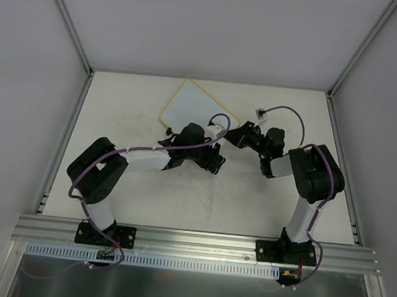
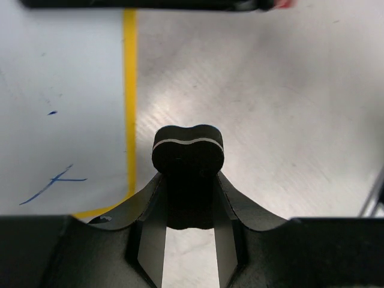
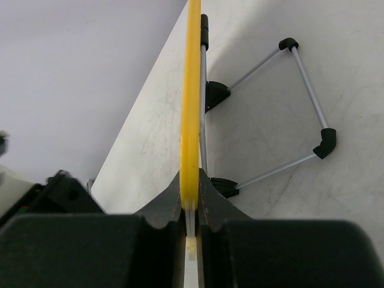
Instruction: Erase the whiteboard
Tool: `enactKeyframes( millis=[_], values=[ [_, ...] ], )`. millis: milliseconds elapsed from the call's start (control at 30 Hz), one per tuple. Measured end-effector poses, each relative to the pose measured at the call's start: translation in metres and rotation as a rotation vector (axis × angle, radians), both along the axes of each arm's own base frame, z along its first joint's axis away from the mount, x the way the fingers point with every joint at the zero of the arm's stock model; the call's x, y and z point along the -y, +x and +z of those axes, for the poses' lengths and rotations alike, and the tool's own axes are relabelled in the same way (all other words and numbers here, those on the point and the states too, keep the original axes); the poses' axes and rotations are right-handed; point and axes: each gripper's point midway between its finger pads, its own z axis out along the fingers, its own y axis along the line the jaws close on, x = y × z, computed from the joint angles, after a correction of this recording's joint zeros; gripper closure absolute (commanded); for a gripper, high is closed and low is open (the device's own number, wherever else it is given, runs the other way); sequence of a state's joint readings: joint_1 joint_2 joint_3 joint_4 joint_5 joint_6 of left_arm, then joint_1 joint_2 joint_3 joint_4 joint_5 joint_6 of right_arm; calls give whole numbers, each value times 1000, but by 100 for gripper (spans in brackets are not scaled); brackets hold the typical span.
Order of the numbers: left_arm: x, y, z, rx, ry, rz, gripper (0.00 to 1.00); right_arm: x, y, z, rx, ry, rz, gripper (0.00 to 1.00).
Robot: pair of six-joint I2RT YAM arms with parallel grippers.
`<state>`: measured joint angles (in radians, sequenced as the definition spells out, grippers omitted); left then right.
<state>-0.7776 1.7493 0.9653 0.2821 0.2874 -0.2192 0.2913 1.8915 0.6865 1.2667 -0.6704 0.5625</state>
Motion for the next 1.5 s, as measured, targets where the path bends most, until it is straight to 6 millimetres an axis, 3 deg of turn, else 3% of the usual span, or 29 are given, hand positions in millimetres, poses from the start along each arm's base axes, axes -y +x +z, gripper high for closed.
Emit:
enactKeyframes(
  millis=[233, 367, 567, 700, 933, 1267, 1500],
  values=[
    [9, -20, 60, 66, -135, -77, 100, 1, 0, 0, -3, 2, -1, 100],
    [0, -15, 75, 98, -140, -44, 100, 1, 0, 0, -3, 2, -1, 100],
    [-33, 17, 57, 67, -80, 74, 100, 1, 0, 0, -4, 3, -1, 100],
    [-55, 41, 33, 55, -15, 162, 100, 1, 0, 0, -4, 3, -1, 100],
    [-66, 65, 1, 73, 95, 238, 100, 1, 0, 0, -4, 3, -1, 100],
    [-86, 93, 6, 202, 147, 397, 100, 2, 1, 0, -5, 3, -3, 100],
    [-103, 99, 18, 269, 178, 458, 100, 1, 1, 0, -5, 4, -3, 100]
  ],
)
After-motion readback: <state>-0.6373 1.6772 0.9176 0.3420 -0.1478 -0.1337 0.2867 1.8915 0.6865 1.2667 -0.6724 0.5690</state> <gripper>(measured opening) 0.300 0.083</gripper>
